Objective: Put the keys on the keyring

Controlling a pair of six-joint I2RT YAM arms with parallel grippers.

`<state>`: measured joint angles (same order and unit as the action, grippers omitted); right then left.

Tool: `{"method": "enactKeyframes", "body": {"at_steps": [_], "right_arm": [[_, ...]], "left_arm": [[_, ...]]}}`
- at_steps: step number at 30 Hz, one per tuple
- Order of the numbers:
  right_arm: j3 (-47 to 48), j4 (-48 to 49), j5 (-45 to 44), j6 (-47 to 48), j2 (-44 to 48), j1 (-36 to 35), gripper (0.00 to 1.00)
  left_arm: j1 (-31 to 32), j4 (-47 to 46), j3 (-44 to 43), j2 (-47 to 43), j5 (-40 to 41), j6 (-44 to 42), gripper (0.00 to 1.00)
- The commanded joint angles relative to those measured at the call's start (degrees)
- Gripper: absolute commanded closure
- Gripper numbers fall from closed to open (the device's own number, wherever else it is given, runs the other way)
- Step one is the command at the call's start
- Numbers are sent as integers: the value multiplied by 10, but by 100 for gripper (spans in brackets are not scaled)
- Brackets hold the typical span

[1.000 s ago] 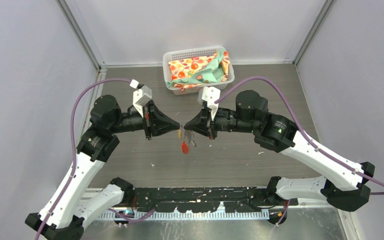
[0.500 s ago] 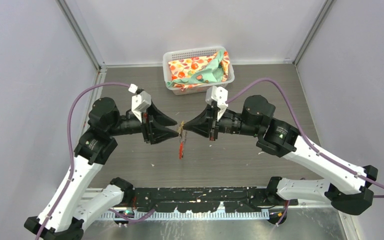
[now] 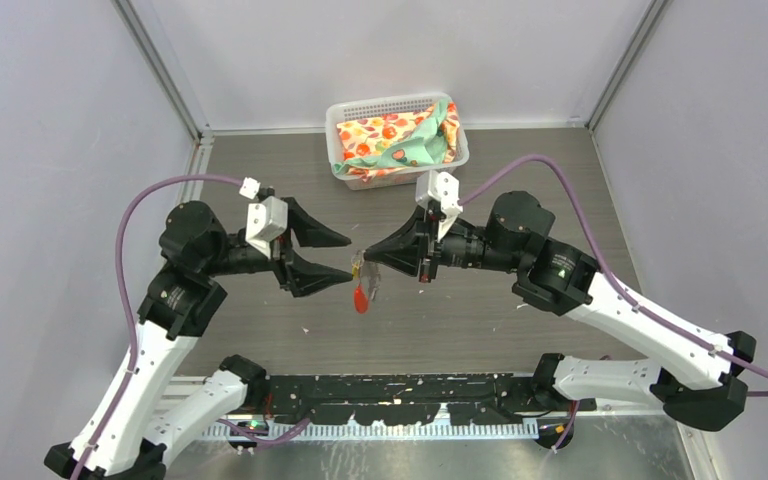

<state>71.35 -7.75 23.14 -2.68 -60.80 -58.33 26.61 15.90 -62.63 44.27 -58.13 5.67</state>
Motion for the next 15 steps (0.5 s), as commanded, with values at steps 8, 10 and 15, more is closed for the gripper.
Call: {"method": "enactKeyframes", "body": {"at_steps": [8, 10, 15], "right_arm": [[53, -4, 51, -13, -32, 0, 99], [56, -6, 50, -12, -32, 0, 99], [60, -13, 53, -10, -33, 1, 99]], "left_arm": [[-2, -7, -34, 7, -73, -93, 73], [-2, 9, -35, 8, -83, -102, 80], [-2, 83, -40, 9, -87, -158, 83]]}}
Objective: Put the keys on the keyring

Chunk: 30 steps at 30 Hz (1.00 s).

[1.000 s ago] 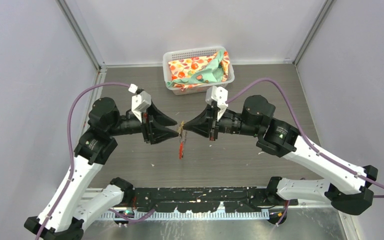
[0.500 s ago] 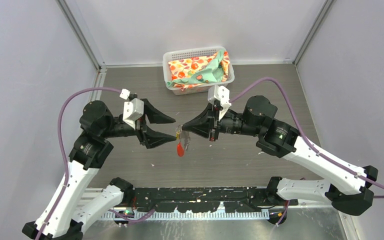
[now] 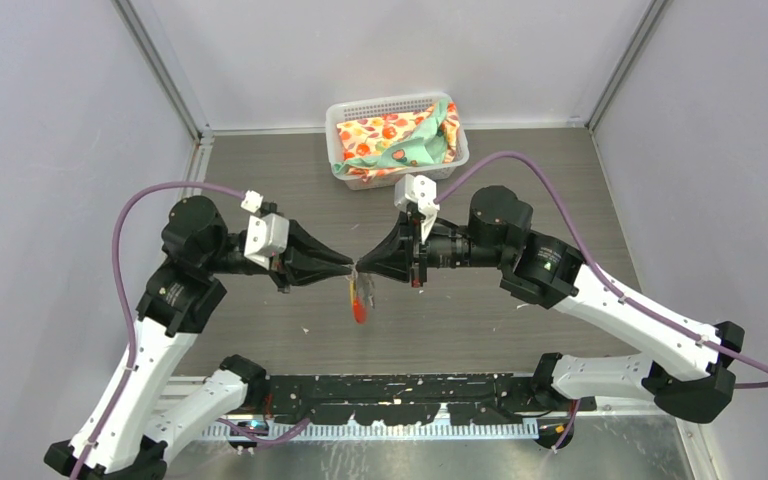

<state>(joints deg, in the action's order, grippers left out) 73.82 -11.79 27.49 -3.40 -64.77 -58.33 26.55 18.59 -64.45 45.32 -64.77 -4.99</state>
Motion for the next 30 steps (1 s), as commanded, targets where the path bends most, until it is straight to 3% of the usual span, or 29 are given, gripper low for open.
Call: {"method": "enactKeyframes", "body": {"at_steps": [1, 3, 11, 19, 23, 26, 30], "right_arm": [[37, 26, 11, -2, 7, 1, 99], [38, 26, 16, -3, 5, 0, 99], [47, 20, 25, -3, 0, 1, 99], [52, 11, 23, 2, -5, 0, 99], [53, 15, 24, -1, -5, 0, 99], [55, 6, 17, -4, -5, 1, 99], [117, -103, -17, 18, -19, 3, 88]], "left_arm": [[-1, 60, -20, -2, -13, -54, 82], [-1, 58, -20, -3, 1, -54, 75], [-1, 2, -10, 1, 21, -4, 71], [-1, -36, -7, -2, 14, 46, 80], [-1, -26, -5, -2, 11, 35, 98], [-1, 12, -8, -2, 11, -2, 100], [-2, 71, -16, -2, 21, -63, 99]]}}
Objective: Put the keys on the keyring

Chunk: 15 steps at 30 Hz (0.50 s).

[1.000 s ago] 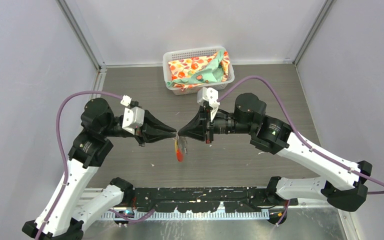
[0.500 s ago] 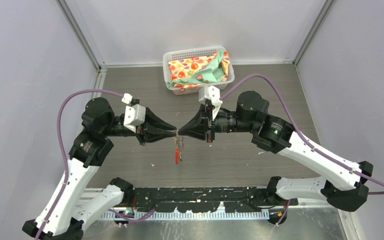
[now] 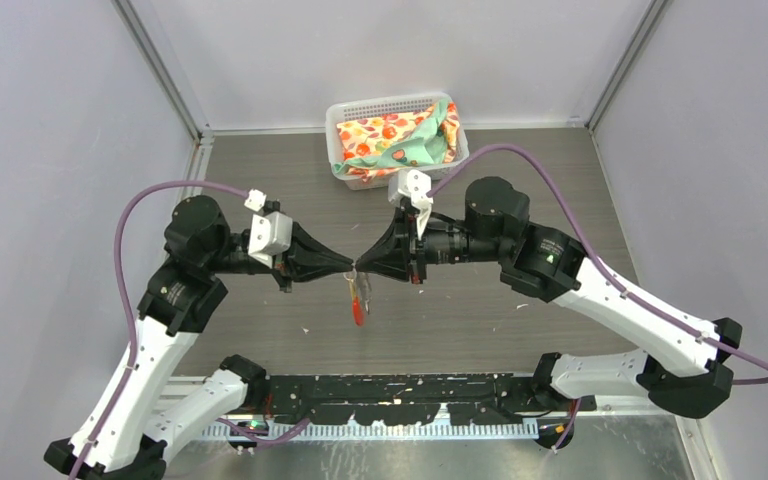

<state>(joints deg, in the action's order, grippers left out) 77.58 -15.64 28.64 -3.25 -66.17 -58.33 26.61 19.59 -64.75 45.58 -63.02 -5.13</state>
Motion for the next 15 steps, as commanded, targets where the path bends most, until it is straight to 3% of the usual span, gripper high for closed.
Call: {"method": "enactKeyframes", "body": {"at_steps": [1, 4, 7, 15], "right_arm": [[103, -101, -34, 24, -18, 4, 83], [173, -212, -42, 56, -52, 4, 65], [231, -306, -53, 82, -82, 4, 54], [324, -404, -31, 112, -157, 5, 49]], "left_arm": [[-2, 75, -15, -3, 5, -76, 99], [-2, 112, -31, 6, 4, -110, 100], [-2, 149, -60, 25, 4, -124, 100], [-2, 170, -92, 56, 0, -121, 99]]}}
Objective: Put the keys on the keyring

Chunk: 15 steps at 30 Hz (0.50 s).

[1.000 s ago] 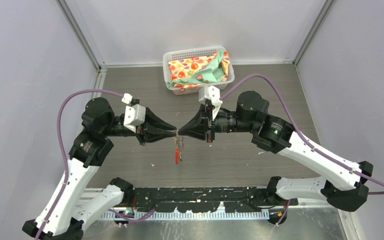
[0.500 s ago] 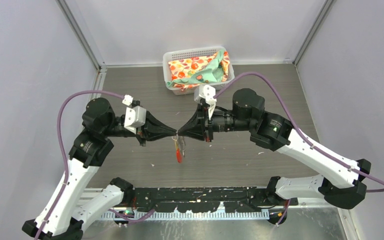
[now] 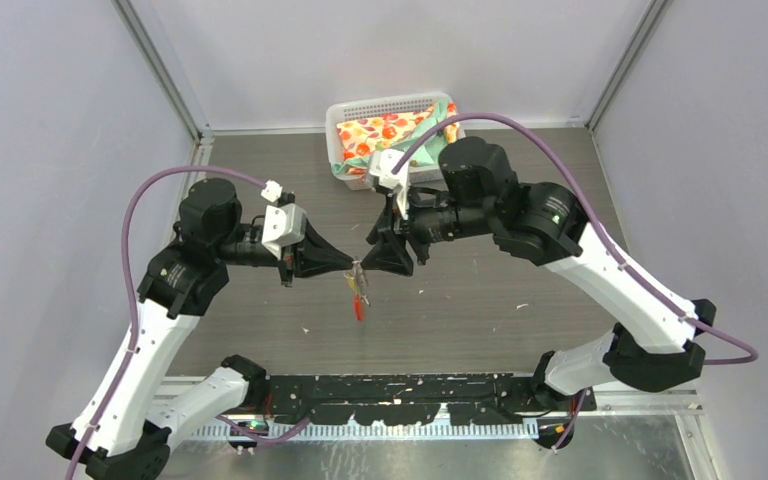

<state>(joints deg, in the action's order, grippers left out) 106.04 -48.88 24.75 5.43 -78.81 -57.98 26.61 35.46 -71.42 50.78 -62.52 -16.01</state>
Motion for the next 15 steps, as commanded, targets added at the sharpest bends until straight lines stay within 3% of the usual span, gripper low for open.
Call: {"method": "enactKeyframes", "body": {"at_steps": [1, 7, 15], "right_arm": [[45, -74, 10, 27, -33, 1, 49], [73, -88, 10, 41, -59, 1, 54], [97, -112, 15, 47, -88, 1, 67]], "left_arm": [[-2, 11, -25, 6, -6, -11, 100], [-2, 17, -28, 13, -16, -11, 99], [-2, 16, -32, 20, -18, -14, 99]]}}
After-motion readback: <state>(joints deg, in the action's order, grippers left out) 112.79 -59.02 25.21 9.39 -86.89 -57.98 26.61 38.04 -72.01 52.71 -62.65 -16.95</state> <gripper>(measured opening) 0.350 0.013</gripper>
